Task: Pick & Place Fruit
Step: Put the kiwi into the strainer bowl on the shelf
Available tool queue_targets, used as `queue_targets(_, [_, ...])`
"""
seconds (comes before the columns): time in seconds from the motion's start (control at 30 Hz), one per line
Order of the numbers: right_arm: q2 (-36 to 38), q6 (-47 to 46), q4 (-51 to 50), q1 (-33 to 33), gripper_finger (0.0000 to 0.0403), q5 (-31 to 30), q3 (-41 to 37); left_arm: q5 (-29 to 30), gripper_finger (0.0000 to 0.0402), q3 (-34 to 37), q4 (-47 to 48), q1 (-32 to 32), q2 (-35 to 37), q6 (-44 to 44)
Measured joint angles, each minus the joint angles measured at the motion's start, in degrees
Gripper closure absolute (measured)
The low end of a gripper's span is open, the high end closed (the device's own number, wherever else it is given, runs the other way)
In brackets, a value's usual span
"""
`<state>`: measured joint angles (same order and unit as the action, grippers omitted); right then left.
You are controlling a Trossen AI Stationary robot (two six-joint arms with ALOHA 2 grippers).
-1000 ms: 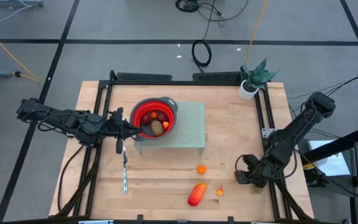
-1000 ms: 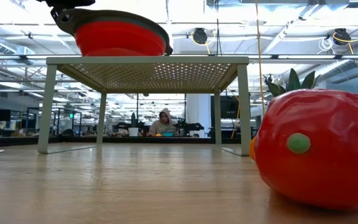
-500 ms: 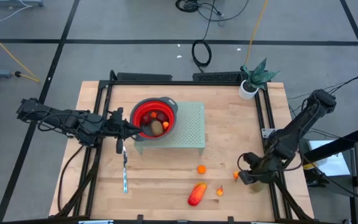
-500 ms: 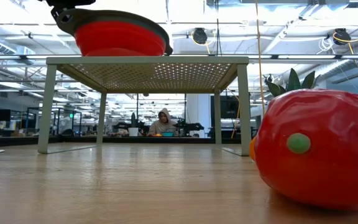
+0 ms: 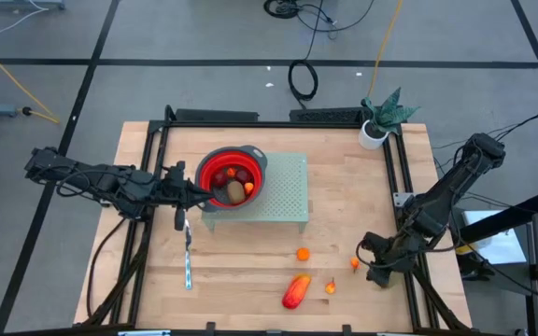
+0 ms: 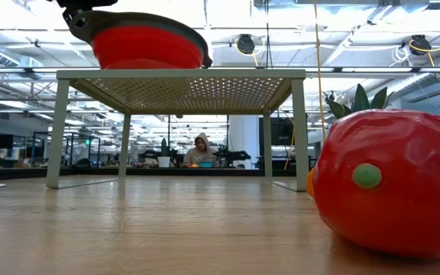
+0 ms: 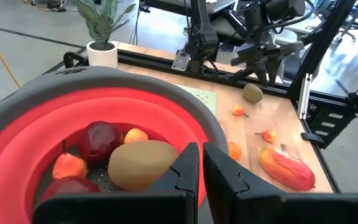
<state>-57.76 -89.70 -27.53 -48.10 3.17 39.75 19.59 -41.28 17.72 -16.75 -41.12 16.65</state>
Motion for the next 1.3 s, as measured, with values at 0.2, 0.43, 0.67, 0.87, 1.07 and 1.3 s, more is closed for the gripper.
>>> queue_targets(0.2, [0.00, 22.07, -0.08, 0.02, 0.0329, 5.12, 0.00, 0.00, 0.0382, 0.00, 0.00, 0.00, 0.00, -3.29])
queue_targets(0.43, [-0.13, 39.92, -2.23, -0.02, 0.0343, 15.55, 0.00, 0.00, 0.0382, 0.00, 0.00, 0.00, 0.00, -4.05])
queue_targets(0.67, [-0.13, 50.12, -7.43, -0.02, 0.0315, 16.85, 0.00, -0.02, 0.0382, 0.00, 0.00, 0.00, 0.00, 0.86])
queue_targets(0.87, [-0.13, 55.06, -8.03, -0.02, 0.0249, 20.13, 0.00, -0.02, 0.0382, 0.00, -0.02, 0.00, 0.00, 3.25])
queue_targets(1.07, [-1.44, 59.25, -8.07, 0.00, 0.0189, 22.90, 0.00, -0.02, 0.0382, 0.00, -0.02, 0.00, 0.00, 3.20])
queue_targets(1.3, [-6.64, 59.57, -9.15, 0.00, 0.0165, 22.44, 0.00, -0.02, 0.0382, 0.00, 0.00, 0.00, 0.00, 3.14])
